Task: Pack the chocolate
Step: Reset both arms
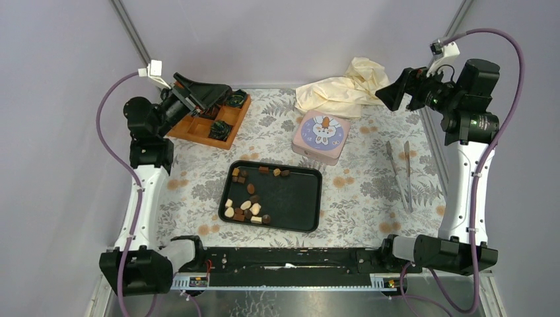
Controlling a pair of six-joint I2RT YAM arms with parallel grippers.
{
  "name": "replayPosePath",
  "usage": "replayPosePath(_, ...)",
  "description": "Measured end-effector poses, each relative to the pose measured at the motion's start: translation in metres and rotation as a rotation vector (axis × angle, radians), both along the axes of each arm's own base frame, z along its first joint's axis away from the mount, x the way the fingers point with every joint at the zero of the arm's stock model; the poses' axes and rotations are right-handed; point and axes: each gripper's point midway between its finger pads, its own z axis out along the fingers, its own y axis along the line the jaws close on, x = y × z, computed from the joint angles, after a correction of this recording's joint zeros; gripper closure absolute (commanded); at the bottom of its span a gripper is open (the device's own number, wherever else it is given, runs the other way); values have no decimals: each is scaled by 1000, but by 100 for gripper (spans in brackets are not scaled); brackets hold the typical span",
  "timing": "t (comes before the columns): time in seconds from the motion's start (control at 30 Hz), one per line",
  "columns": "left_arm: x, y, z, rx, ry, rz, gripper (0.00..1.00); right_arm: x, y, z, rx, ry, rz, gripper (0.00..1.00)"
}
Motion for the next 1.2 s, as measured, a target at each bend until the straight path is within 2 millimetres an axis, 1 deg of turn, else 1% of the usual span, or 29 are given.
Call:
replayPosePath(0.07,3,7,-10,-46,37,-6,1,-1,3,-2,8,5,16,0)
replayPosePath(0.13,5,10,-14,-66,66,-6,1,-1,2,-3,11,10,12,0)
replayPosePath(0.23,7,16,-15,-34,90,23,1,0,1,-2,11,6,6,0)
replayPosePath(0.33,12,28,-1,64,90,127,1,0,1,-1,14,7,4,0)
replayPosePath(0.43,13,56,21,194,53,323,1,1,1,-2,27,15,-5,0)
replayPosePath(0.47,11,63,24,228,45,374,1,2,0,-2,31,18,-13,0)
replayPosePath(0.53,3,78,24,297,43,464,1,3,-1,-4,39,27,-30,0)
replayPosePath(0.6,-4,80,21,334,43,475,1,4,-1,-3,49,32,-37,0)
replayPosePath(0.63,-7,77,20,339,33,454,1,4,-1,-3,53,32,-36,0)
replayPosePath(0.73,-11,55,8,294,21,321,1,3,1,-1,60,29,-27,0)
replayPosePath(0.8,-7,44,-1,236,27,248,1,3,1,-1,61,29,-27,0)
replayPosePath(0.9,2,43,-17,193,89,237,1,4,-1,-2,59,32,-34,0)
replayPosePath(0.97,6,50,-18,196,116,283,1,5,-2,-3,56,35,-42,0)
replayPosePath(1.0,7,57,-16,208,137,329,1,6,-3,-4,54,35,-50,0)
replayPosePath(1.1,8,87,6,273,132,510,1,8,-5,-5,54,38,-63,0)
replayPosePath(1.17,1,100,19,309,102,595,1,8,-5,-4,57,40,-66,0)
replayPosePath(1.2,-5,102,22,322,84,605,1,8,-5,-4,59,41,-67,0)
